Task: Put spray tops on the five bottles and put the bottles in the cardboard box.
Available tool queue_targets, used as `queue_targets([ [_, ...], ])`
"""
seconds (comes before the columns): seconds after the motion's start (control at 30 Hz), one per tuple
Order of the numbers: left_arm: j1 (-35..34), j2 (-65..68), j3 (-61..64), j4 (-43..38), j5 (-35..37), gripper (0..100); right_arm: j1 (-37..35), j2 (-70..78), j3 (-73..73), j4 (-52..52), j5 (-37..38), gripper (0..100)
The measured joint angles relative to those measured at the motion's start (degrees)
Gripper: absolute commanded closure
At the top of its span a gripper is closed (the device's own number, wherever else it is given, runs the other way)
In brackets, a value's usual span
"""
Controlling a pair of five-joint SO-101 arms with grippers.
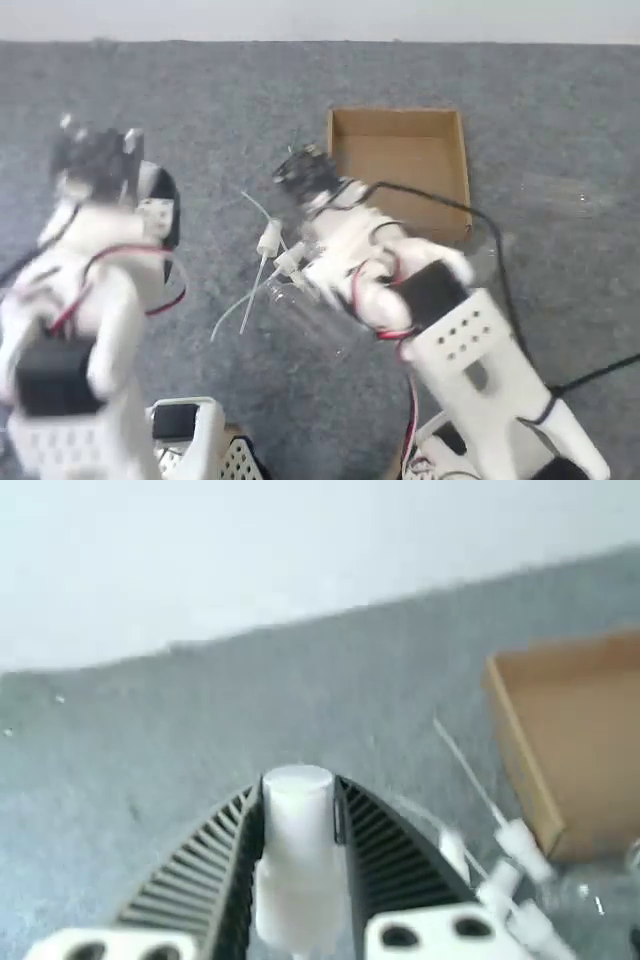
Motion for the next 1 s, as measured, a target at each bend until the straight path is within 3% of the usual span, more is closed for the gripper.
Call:
queue_targets([
  [0.17,-2.02,-3.69,-6.42,0.62,0.00,99,-2.73,0.53,0.09,-1.93,-1.85,99.2],
  [0.37,-2.20,-4.66,-21.27,7.56,2.29,99,-6.33,0.53,3.69,-8.53,-2.02,99.2],
  [0.53,-2.11,-4.66,-20.31,6.95,5.45,99,-8.44,0.53,8.35,-15.21,-2.02,99.0],
  [0.73,-1.93,-4.57,-9.76,-3.08,11.34,99,-11.60,0.53,14.24,-21.54,-2.02,99.1],
  [0.87,2.29,-4.57,-2.11,-13.01,13.71,99,-14.68,0.53,19.43,-28.92,-2.02,99.2],
  [1.0,5.36,-3.87,1.05,-17.93,15.03,99,-14.77,0.53,23.56,-36.92,-2.02,99.2],
])
